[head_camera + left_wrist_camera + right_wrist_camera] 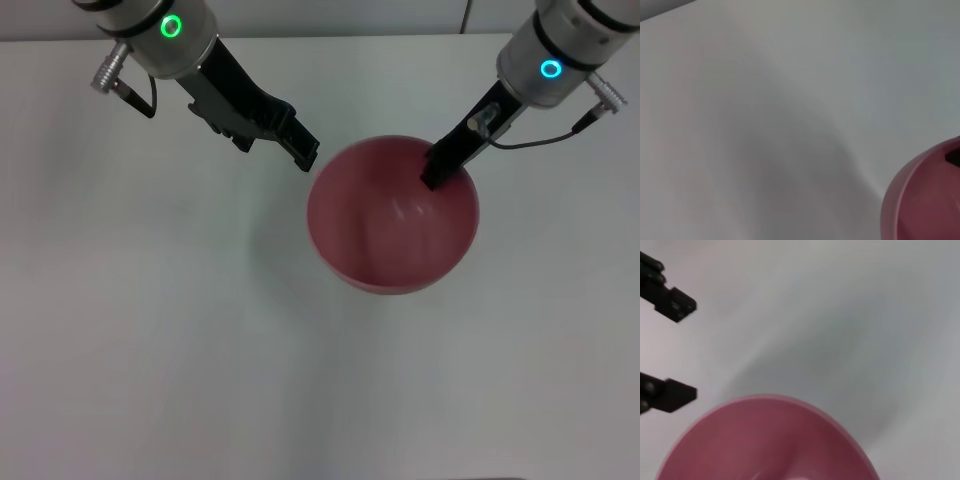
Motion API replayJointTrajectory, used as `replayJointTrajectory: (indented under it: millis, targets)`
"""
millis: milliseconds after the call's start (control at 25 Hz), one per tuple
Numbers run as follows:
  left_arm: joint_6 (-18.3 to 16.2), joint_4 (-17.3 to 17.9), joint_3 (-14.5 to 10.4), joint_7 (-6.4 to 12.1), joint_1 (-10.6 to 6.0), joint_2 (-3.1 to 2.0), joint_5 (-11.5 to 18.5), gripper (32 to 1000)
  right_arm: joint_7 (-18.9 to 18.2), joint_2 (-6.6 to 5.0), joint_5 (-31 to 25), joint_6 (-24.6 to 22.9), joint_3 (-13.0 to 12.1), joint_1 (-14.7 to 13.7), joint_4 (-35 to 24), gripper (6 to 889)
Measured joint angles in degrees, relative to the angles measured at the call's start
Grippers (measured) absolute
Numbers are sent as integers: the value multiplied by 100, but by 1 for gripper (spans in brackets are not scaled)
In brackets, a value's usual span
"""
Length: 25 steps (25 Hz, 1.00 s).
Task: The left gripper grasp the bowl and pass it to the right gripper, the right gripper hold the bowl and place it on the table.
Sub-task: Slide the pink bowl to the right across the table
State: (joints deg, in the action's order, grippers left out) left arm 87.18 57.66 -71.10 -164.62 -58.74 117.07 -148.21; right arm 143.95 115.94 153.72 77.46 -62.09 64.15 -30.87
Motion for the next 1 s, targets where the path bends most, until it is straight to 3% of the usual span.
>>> replayJointTrajectory:
  millis: [480,800,1000]
  targets:
    - [-43,-17,0,-8,-5,0,-41,858,23,-112,0,-146,48,-219,83,61]
    - [-77,-37,4,-6,38,-6,-59,857,53,-317,-34,-159,72,-462,88,61]
    - [-83,-53,136,54,99,-9,-85,858,81,-405,-44,-162,77,-589,91,61]
